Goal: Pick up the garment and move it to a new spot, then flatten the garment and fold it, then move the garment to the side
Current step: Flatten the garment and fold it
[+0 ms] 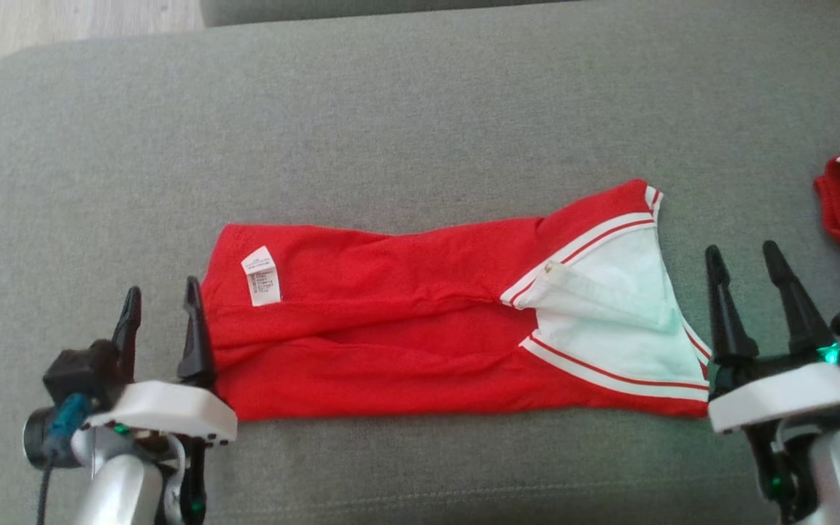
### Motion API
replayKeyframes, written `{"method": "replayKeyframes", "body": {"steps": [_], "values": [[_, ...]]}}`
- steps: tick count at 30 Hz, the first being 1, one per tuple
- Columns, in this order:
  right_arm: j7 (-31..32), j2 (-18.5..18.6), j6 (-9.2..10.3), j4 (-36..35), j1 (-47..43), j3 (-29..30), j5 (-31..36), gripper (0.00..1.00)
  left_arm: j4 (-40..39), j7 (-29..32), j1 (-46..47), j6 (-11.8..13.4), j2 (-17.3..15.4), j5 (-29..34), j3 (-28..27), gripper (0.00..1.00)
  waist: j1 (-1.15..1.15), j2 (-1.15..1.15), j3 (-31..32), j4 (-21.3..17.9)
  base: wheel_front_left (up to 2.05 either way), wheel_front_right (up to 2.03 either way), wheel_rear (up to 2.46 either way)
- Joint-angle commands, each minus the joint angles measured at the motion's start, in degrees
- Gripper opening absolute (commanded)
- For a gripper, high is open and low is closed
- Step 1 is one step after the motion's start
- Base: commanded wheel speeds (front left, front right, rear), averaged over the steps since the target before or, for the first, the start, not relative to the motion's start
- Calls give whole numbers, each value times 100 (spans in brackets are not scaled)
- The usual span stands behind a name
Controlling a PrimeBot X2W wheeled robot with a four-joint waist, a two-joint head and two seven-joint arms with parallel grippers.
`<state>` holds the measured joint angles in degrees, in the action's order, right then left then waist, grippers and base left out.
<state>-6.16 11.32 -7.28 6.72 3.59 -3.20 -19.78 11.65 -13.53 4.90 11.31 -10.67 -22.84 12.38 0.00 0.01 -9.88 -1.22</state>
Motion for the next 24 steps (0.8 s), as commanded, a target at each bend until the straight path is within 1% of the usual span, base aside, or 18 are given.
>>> {"method": "replayKeyframes", "body": {"steps": [1, 5, 10, 24], "values": [[116, -124, -21, -522, -106, -13, 293, 100, -388, -85, 37, 101, -154, 220, -131, 100, 0, -1, 57, -32, 0, 0, 0], [388, -379, -21, -1070, -380, 42, 623, 100, -767, -119, -167, 212, -179, 492, -36, 100, 0, -1, 127, -64, 0, 0, 0], [590, -537, -21, -1432, -605, 34, 753, 100, -1011, -127, -368, 294, -193, 636, 54, 100, 0, -1, 177, -80, 0, 0, 0], [767, -618, -21, -1602, -653, 77, 790, 100, -1144, -77, -365, 334, -227, 698, 185, 100, 0, -1, 126, -63, 0, 0, 0]]}}
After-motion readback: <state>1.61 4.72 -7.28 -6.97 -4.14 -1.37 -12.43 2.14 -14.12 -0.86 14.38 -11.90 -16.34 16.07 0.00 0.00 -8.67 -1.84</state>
